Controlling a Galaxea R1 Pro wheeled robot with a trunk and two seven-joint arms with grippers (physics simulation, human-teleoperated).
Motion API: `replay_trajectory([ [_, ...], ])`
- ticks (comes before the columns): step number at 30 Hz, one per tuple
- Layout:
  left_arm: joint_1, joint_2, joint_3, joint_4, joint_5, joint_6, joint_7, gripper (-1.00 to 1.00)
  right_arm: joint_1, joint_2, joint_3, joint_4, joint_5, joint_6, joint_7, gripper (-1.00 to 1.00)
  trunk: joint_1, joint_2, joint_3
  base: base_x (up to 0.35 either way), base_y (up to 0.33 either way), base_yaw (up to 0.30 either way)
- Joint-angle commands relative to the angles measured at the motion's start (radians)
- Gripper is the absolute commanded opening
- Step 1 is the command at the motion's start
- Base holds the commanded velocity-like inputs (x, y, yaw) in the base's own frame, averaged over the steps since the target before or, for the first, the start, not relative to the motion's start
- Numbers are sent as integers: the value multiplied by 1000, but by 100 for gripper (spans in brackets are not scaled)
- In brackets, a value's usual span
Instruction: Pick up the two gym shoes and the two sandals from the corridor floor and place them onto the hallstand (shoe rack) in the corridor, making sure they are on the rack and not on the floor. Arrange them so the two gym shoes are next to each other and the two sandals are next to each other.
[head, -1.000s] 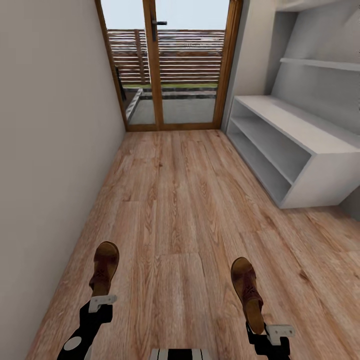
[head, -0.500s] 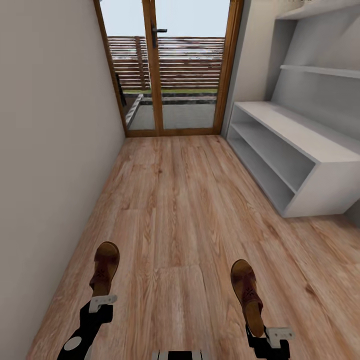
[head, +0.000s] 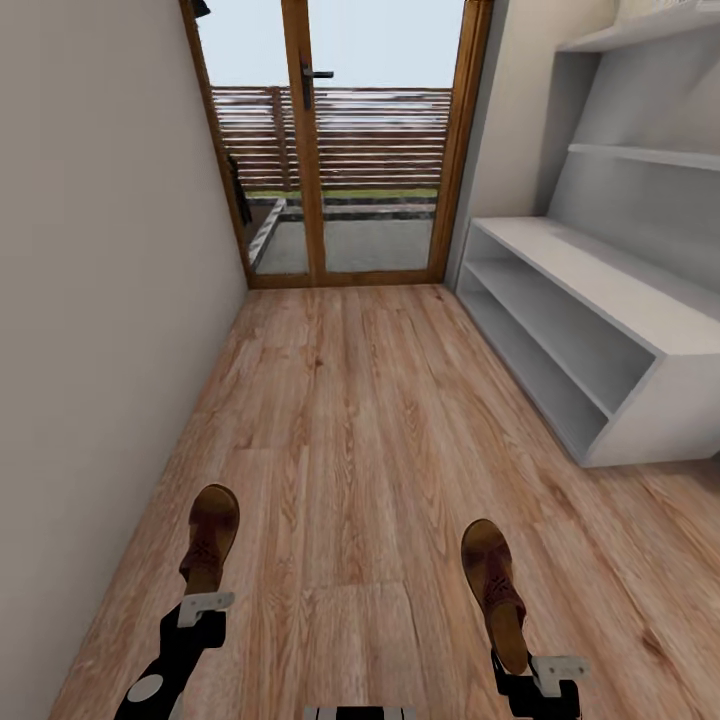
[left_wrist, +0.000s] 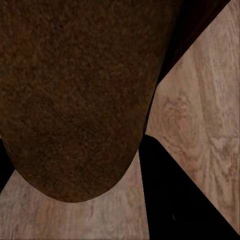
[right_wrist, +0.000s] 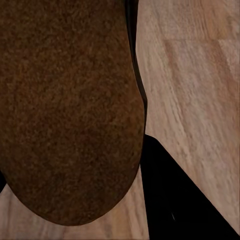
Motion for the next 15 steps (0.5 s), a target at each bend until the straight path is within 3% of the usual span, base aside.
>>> replay_trajectory([
  [1,-1,-1,4,0,-14,-3,-7,-100,0,0,-1,0,-3,-2,1,-100,0,0,1,338,0,0],
  [15,-1,0,7,0,-12,-3,-8,-100,0,0,-1,0,-3,-2,1,-100,0,0,23,338,8,0],
])
